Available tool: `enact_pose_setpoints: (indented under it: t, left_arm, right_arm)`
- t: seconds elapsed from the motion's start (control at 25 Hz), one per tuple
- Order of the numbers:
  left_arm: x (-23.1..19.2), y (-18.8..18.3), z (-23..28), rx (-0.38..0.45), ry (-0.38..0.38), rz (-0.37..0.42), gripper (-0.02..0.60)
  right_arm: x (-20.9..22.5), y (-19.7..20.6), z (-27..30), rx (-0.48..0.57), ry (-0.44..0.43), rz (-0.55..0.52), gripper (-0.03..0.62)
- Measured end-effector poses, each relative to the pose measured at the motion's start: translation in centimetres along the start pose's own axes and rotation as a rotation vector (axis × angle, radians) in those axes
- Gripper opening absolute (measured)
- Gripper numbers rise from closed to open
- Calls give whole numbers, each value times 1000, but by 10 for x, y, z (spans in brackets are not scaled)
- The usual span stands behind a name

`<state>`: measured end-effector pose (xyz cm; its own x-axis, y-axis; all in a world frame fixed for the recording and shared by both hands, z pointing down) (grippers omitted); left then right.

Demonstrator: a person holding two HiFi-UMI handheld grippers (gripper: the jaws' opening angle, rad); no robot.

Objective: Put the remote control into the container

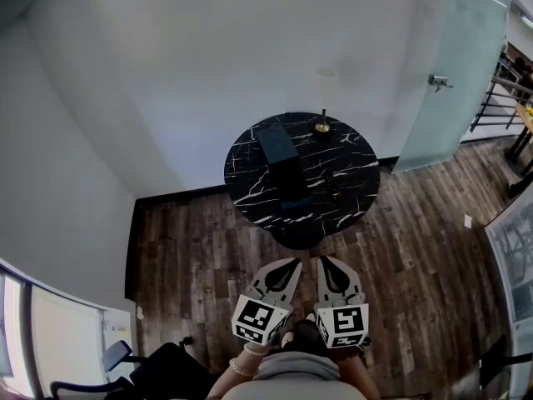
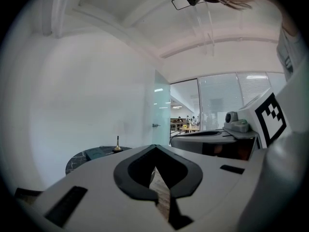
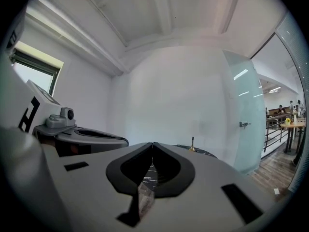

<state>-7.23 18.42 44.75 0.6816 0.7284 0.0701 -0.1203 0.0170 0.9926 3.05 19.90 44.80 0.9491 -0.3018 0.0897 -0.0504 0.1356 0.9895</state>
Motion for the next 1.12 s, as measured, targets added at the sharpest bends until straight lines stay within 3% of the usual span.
enact_pose_setpoints:
  t: [0.56, 1.12]
  left_arm:
    - [-14, -20, 63, -19, -72, 8, 6]
    - [-10, -12, 92, -52, -144, -10, 6]
  right_arm:
    - [50, -25, 45, 7, -94, 6, 12]
    - [81, -20, 58, -2, -155, 4, 12]
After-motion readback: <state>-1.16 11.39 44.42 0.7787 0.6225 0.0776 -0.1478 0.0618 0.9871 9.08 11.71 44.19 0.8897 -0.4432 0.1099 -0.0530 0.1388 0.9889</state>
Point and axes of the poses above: the fingertips, and each gripper's own axes: z forward along the fingers, x to its right, y out of its underside, the point moved 5 cm from there along -z, backward along the fingers, and after that the axes turned 7 degrees about z, right-handed, at the moved point
